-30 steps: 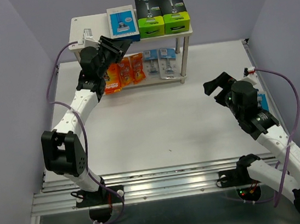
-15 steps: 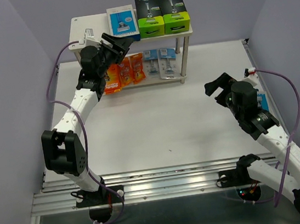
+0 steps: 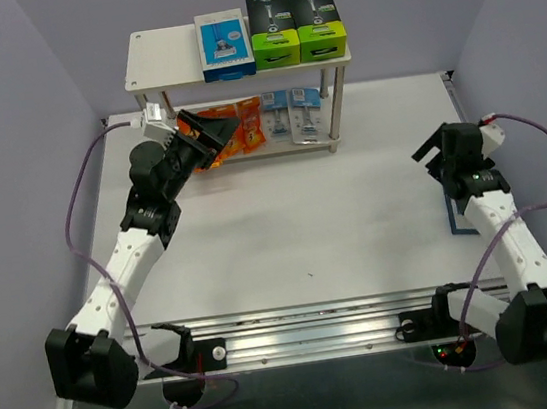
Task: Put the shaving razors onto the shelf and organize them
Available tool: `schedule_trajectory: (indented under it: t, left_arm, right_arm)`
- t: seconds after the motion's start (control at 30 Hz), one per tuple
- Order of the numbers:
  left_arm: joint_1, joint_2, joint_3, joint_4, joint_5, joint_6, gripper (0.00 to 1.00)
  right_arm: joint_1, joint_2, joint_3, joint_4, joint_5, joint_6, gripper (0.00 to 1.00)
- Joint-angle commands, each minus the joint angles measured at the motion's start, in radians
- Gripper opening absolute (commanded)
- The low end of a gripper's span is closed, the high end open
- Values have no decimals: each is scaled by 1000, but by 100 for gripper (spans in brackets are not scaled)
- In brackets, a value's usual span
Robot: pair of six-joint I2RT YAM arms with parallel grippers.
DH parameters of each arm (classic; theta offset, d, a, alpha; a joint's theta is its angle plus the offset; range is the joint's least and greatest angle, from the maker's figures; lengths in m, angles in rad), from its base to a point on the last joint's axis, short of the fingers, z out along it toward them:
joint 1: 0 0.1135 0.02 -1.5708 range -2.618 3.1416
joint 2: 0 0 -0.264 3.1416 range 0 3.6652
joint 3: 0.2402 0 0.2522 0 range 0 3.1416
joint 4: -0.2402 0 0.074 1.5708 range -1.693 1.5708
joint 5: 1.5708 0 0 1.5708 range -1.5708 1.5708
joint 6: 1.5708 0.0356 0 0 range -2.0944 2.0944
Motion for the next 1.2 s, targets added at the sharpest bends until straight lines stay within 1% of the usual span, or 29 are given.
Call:
schedule_trajectory:
  t: [0.0, 0.03, 0.07, 0.1, 0.13, 0.17, 0.2, 0.23, 0.27, 0.33, 0.4, 0.5, 0.53, 0.63, 0.67, 0.7, 0.73, 0.77, 0.83, 0.87, 0.9, 0.93, 0.97, 1.0, 1.03, 1.07, 1.13, 1.17]
  left_arm:
    - [-28, -162, -107, -75, -92, 100, 99]
    - [-31, -219, -130, -122, -124, 117, 99]
    - [-35, -245, -183, -133, -132, 126, 99]
    - [-35, -271, -210, -150, -143, 133, 99]
    - [-39, -313, -234, -187, -160, 137, 99]
    - [-40, -328, -257, -198, -160, 142, 99]
    - [-43, -348, -305, -211, -157, 146, 99]
    - [-43, -356, -326, -236, -146, 140, 99]
    - [-43, -362, -348, -238, -134, 139, 99]
    - [-46, -365, -408, -236, -111, 128, 99]
    - [-48, -356, -434, -230, -80, 128, 99]
    - [-49, -333, -439, -231, -68, 145, 99]
    - [-51, -328, -437, -231, -68, 148, 99]
    - [-52, -309, -428, -233, -69, 165, 99]
    - [-51, -305, -426, -233, -71, 168, 99]
    - [-52, -299, -423, -233, -72, 171, 99]
    - [-51, -293, -425, -235, -74, 169, 99]
    - [-52, -292, -423, -233, -76, 169, 99]
    - [-52, -285, -428, -235, -77, 171, 99]
    - [-52, -284, -431, -233, -76, 168, 99]
    - [-52, -282, -432, -233, -76, 168, 99]
    - [-51, -282, -435, -233, -76, 169, 99]
    - [-52, -281, -437, -233, -76, 168, 99]
    - [-51, -282, -442, -231, -76, 168, 99]
    - [-51, -279, -445, -230, -76, 168, 99]
    - [-51, -278, -446, -228, -74, 168, 99]
    - [-52, -272, -457, -227, -69, 171, 99]
    - [-52, -269, -461, -218, -56, 174, 99]
  right_arm:
    - [-304, 113, 61, -33, -116, -89, 100]
    - [-395, 136, 73, -34, -124, -103, 100]
    - [-457, 161, 83, -39, -145, -99, 100]
    - [-519, 181, 92, -37, -196, -96, 100]
    - [-574, 228, 104, -28, -286, -96, 100]
    - [-620, 259, 116, -28, -302, -96, 100]
    - [-699, 292, 138, -31, -338, -94, 100]
    - [-734, 354, 142, -28, -360, -91, 100]
    - [-758, 380, 138, -22, -368, -91, 100]
    - [-784, 429, 127, -10, -348, -102, 100]
    - [-785, 484, 130, 12, -264, -134, 100]
    - [-785, 511, 112, 140, -176, -175, 100]
    - [-785, 518, 94, 226, -182, -224, 100]
    - [-785, 586, 103, 283, -314, -277, 100]
    - [-785, 604, 101, 317, -428, -301, 100]
    - [-785, 630, 95, 332, -492, -303, 100]
    - [-774, 639, 87, 360, -591, -322, 99]
    - [-760, 644, 78, 374, -624, -330, 99]
    - [-674, 647, 47, 394, -644, -359, 94]
    - [-595, 652, 46, 391, -644, -394, 91]
    - [-561, 658, 49, 388, -647, -410, 88]
    - [-530, 667, 50, 383, -687, -419, 84]
    - [-506, 678, 47, 403, -728, -435, 76]
    - [-481, 679, 32, 424, -763, -450, 74]
    - [-425, 682, 27, 446, -782, -494, 72]
    - [-394, 688, 27, 442, -790, -535, 72]
    - [-313, 710, 47, 426, -805, -592, 71]
    - [-291, 728, 61, 400, -840, -641, 70]
